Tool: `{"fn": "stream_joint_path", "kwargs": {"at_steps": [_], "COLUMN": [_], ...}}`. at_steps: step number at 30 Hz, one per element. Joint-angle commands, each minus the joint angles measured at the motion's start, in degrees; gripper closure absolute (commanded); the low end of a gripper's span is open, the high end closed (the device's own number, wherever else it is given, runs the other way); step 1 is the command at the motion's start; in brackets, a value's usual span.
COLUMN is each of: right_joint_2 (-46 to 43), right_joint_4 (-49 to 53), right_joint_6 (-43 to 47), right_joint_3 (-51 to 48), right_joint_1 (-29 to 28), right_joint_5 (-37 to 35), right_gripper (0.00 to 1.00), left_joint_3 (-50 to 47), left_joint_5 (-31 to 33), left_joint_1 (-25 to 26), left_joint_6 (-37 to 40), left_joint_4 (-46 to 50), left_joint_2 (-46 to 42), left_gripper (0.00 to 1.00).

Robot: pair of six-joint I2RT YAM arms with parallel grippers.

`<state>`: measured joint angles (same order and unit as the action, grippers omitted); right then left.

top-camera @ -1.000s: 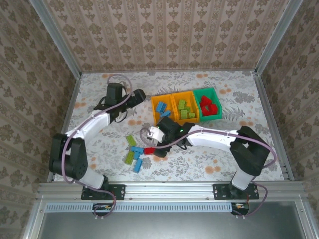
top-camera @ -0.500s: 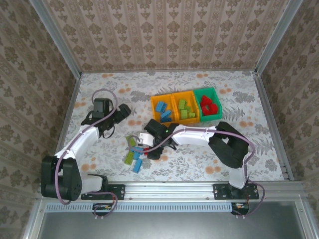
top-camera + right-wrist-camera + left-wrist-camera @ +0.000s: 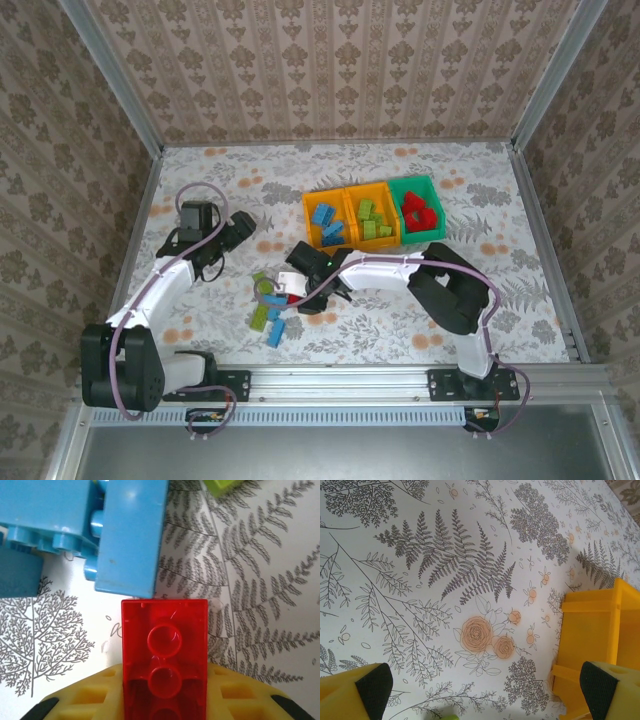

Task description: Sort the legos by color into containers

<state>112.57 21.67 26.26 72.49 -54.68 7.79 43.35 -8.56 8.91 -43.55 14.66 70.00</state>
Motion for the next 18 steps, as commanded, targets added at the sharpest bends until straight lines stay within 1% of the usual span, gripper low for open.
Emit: {"fn": "stream_joint_path", "kwargs": {"at_steps": [1, 4, 7, 11, 14, 18], "right_joint_2": [-5.8, -12.1, -19.8, -26.9, -28.5, -26.5], "right_joint_4": [0.6, -1.0, -4.3, -6.5, -4.3, 0.2], "right_joint_6": [-1.1, -4.0, -8.7, -17.7, -22.6, -25.8], "right_joint_3": [-2.9, -6.7, -11.4, -14.0, -12.6, -9.0], "right_joint_1": [0.9, 3.1, 8.0, 19.0, 27.2, 35.3], "right_joint_5": [-1.1, -1.4, -0.8, -3.2, -5.1, -7.5], "right_gripper": [0.76, 0.77, 0.77, 0.77, 0.76, 0.76], "left_joint_3": [-0.6, -0.8, -0.7, 1.6, 3.5, 4.6], "left_joint_5": [-0.1, -0.1, 0.2, 3.3, 7.8, 12.1], "left_joint_1": [-0.6, -0.7, -0.6, 0.1, 2.1, 5.2], "left_joint_6": [-0.4, -0.3, 0.3, 3.1, 5.3, 6.7], "left_joint_4": [0.6, 0.6, 1.5, 8.1, 13.8, 17.9], "left_joint_2": [-1.1, -1.1, -0.7, 0.6, 1.4, 2.0], "left_gripper": [0.00, 0.00, 0.00, 0.00, 0.00, 0.00]}}
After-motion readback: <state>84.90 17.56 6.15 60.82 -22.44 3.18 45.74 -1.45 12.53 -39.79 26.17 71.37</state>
